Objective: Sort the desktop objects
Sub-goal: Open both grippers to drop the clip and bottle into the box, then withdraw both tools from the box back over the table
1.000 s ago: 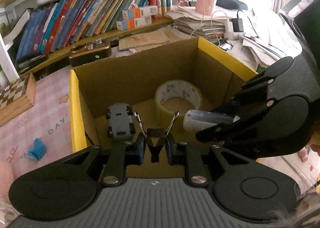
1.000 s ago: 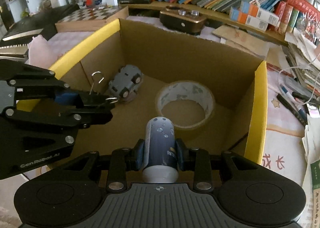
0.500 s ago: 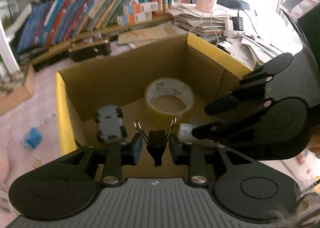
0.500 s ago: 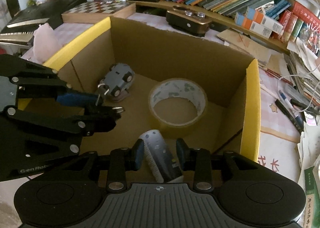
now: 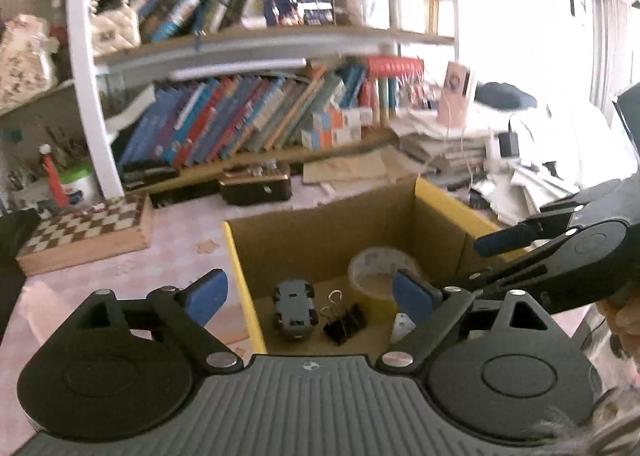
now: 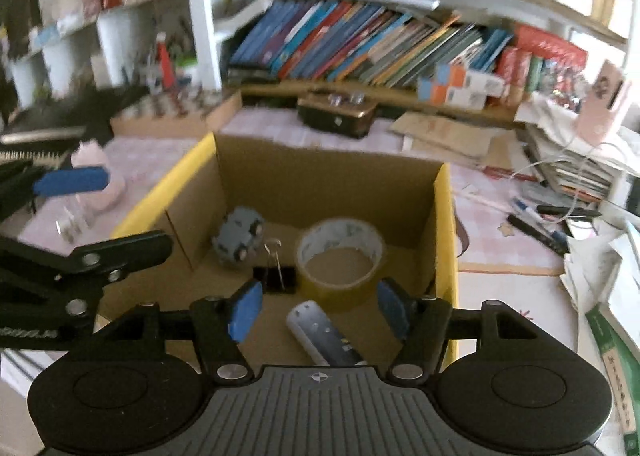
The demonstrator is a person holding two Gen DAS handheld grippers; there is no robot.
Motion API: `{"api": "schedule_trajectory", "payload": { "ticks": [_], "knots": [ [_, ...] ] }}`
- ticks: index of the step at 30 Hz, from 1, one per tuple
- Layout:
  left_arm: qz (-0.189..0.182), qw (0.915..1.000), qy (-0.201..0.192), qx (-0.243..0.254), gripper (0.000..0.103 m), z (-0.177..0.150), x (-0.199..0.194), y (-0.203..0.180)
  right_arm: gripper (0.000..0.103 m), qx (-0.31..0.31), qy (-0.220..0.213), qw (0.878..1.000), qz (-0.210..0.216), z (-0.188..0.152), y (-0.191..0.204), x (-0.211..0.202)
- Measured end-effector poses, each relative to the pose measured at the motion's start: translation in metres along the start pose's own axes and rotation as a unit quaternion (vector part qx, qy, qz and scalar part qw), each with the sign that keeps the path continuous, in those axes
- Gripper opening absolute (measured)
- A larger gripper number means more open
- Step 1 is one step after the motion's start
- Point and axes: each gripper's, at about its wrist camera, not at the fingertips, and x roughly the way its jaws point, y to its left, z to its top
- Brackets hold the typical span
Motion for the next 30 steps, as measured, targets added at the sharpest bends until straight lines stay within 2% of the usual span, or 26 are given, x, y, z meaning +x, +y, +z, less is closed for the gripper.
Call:
{"api": "schedule_trajectory", "payload": {
  "ticks": [6, 14, 24, 30],
  "knots": [
    [0.008, 0.9992, -0.029, -0.028, 0.096, -0.006, -0.036, 0.006, 0.065, 0.035, -0.035, 0.999, -0.018, -0.009, 0.006, -0.028],
    [0.011, 0.9979, -0.033, -0.055, 0.099, -0.030, -0.072, 0.015, 0.066, 0.076, -0.062, 0.993, -0.063, -0.038, 0.018, -0.058],
    [0.007, 0.9977, -0.006, -0.067, 0.100, -0.076, -0.110, 0.038, 0.066, 0.096, -0.039, 0.991, -0.089, -0.083, 0.062, -0.076],
    [0.018, 0.9984, -0.014, -0.053, 0.100, -0.096, -0.132, 0.055, 0.069, 0.112, -0.025, 0.988, -0.100, -0.107, 0.099, -0.085]
  ]
}}
